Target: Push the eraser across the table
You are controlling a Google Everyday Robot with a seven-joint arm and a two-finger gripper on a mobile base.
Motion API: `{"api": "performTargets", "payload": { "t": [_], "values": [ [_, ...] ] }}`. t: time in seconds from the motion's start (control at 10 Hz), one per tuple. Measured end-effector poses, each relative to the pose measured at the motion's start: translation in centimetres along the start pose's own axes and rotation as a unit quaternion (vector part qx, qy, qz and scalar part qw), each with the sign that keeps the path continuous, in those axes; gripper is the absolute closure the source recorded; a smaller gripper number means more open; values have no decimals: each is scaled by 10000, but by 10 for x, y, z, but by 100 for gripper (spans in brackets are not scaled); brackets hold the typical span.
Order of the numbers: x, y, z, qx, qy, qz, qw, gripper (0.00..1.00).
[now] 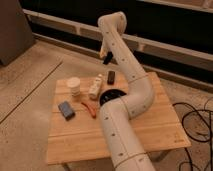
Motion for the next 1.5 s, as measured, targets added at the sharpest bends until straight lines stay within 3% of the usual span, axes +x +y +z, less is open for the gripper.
{"api": "performTargets", "payload": {
  "t": [0.5,0.7,1.1,1.4,1.5],
  "values": [
    [2,-1,2,1,19,49,10000,35],
    [13,-19,30,-46,126,443,9989,35],
    [15,-21,35,-76,144,534,9984,35],
    [13,-48,52,171,228,751,9968,35],
    [17,-72,69,327,346,948,9944,35]
  ]
}}
